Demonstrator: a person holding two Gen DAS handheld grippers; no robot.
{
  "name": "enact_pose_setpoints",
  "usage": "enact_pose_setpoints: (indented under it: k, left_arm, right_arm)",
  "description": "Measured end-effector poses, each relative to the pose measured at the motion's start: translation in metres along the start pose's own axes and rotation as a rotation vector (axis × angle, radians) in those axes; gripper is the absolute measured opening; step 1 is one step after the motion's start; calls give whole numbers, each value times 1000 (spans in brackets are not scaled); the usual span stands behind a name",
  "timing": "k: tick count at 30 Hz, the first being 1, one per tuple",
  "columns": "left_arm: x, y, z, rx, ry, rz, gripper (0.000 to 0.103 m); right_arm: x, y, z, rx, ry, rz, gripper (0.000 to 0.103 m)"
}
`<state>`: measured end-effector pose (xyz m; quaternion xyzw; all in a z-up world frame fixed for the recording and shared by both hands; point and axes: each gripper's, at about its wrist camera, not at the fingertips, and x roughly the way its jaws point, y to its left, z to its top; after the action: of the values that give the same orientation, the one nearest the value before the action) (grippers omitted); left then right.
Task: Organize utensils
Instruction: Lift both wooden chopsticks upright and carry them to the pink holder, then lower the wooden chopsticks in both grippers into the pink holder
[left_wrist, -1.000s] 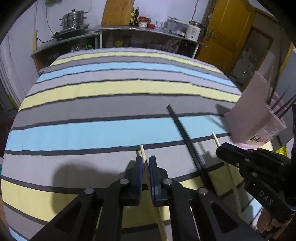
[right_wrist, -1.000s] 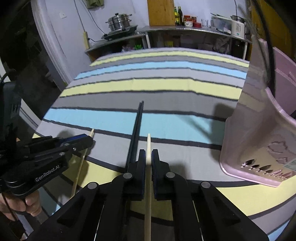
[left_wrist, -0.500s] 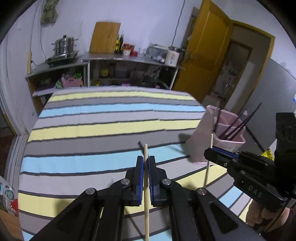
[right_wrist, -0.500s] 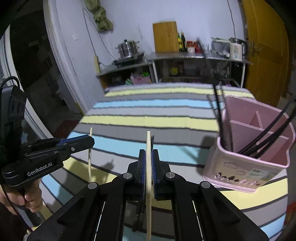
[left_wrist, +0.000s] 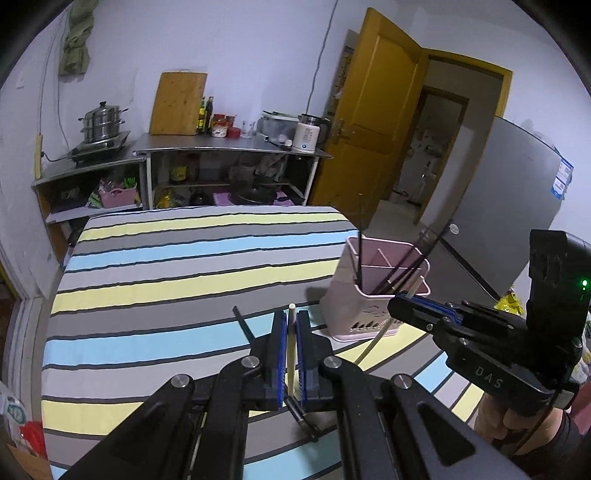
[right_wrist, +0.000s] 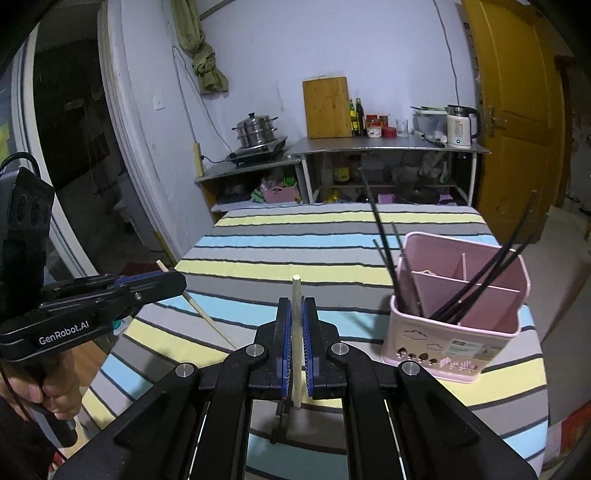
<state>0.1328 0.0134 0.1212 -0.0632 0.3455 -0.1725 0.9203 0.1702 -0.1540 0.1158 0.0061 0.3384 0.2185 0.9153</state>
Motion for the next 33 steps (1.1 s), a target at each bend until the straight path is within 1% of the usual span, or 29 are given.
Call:
enact_pose_setpoints:
  k: [6,11,18,22,24,28,33]
  left_arm:
    - [0,-16,2,23,8,-33,5]
    - [8,-34,5,52,27,-61,5]
    - [20,-55,27,69,29,-112,5]
    - [22,-67,49,75,1,-141,5]
    - [22,-73,63,75,-25,-156,5]
    - [21,-77,86,68,-64,-170,5]
    - [23,-82,108,63,-108,-172,5]
  right_arm:
    - [-14,-8,2,7,-22,-18,6]
    - [-26,-14,1,18,-38,-41,6]
    - [-45,-38,8,50,-78,-95,6]
    - [-61,-51,20,75,-128,-125,6]
    - [-70,-57,29,82,-163,-143,6]
    - [-83,-68,46,103,-221,-172,6]
    - [-86,-79,60,129,-269,-193,6]
